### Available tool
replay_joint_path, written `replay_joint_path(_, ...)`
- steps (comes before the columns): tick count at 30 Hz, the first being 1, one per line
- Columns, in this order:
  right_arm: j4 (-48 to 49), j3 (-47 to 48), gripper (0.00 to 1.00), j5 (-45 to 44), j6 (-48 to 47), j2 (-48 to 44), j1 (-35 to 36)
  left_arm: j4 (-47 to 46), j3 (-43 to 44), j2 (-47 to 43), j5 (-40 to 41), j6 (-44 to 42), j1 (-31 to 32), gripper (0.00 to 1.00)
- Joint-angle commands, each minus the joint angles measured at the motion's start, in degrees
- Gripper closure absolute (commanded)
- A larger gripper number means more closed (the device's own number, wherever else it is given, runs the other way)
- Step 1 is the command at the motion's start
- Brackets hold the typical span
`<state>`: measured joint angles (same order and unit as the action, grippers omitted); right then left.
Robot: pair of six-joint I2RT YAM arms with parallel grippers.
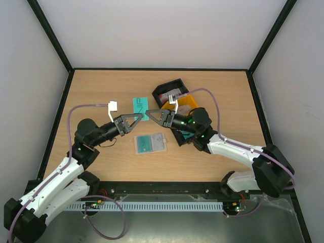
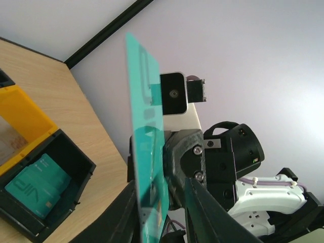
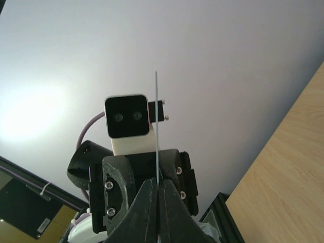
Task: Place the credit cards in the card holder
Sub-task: Insert the credit card into the card holder.
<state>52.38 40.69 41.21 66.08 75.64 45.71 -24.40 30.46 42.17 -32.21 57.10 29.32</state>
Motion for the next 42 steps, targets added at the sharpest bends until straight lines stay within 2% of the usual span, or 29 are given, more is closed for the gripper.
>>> replay_joint_path(1,2.95,-1.41,0.98,-1.32,-0.08,-3.33,-1.67,-3.76,-1.93,-1.09,1.8,2.02,0.11,0.74)
replay_joint_path(7,1.87,-1.91,0.98,0.79,-0.38,-3.92,-1.76,-3.49,-2.55,-1.91,3.77,2.31,-0.13,0.79)
replay_joint_path(15,1.29,-3.39,0.98,3.84,-0.15,-4.05,-1.74,-4.09,-2.48,-0.67,3.82,3.02,-0.49,0.78)
replay_joint_path(16,1.12,-3.6,0.98,3.8,-0.14,-4.09,-1.69,-4.02,-2.51,-0.55,3.88,2.99,-0.49,0.8)
replay_joint_path(19,0.63,-4.12,0.98,3.55,-0.37,-4.27,-1.73,-3.65,-2.51,-0.52,4.05,2.76,-0.58,0.97)
replay_joint_path(22,-2.07,-3.64,0.98,3.4,-1.53,-4.27,-1.68,-2.3,-2.59,-0.62,4.91,2.1,-0.58,0.97)
replay_joint_path(24,-7.72,-3.1,0.9,2.07,-4.34,-4.62,-1.69,0.85,-2.55,-0.77,6.28,0.85,-0.58,0.97)
replay_joint_path(27,-16.4,-3.1,0.63,-2.89,-8.82,-6.14,-1.76,6.99,-2.82,-0.78,9.96,-1.31,-0.58,0.97)
replay_joint_path(29,-22.91,-3.69,0.53,-7.16,-11.92,-7.76,-1.68,11.74,-3.38,-0.4,12.94,-2.48,-0.59,0.97)
replay_joint_path(32,-32.64,-4.7,0.44,-12.94,-16.7,-9.49,-1.81,15.63,-5.83,1.35,15.71,-3.2,-0.58,0.97)
replay_joint_path(34,-37.23,-5.33,0.41,-15.33,-18.56,-9.88,-1.75,14.85,-8.33,3.22,15.76,-2.46,-0.39,0.97)
replay_joint_path(39,-49.16,-3.08,0.37,-20.07,-22.79,-5.75,-1.76,4.88,-14.73,9.44,16.26,2.27,2.07,0.97)
replay_joint_path(42,-52.92,-1.8,0.37,-22.3,-24.48,-1.97,-1.35,0.29,-16.67,13.46,18.71,3.9,5.36,0.97)
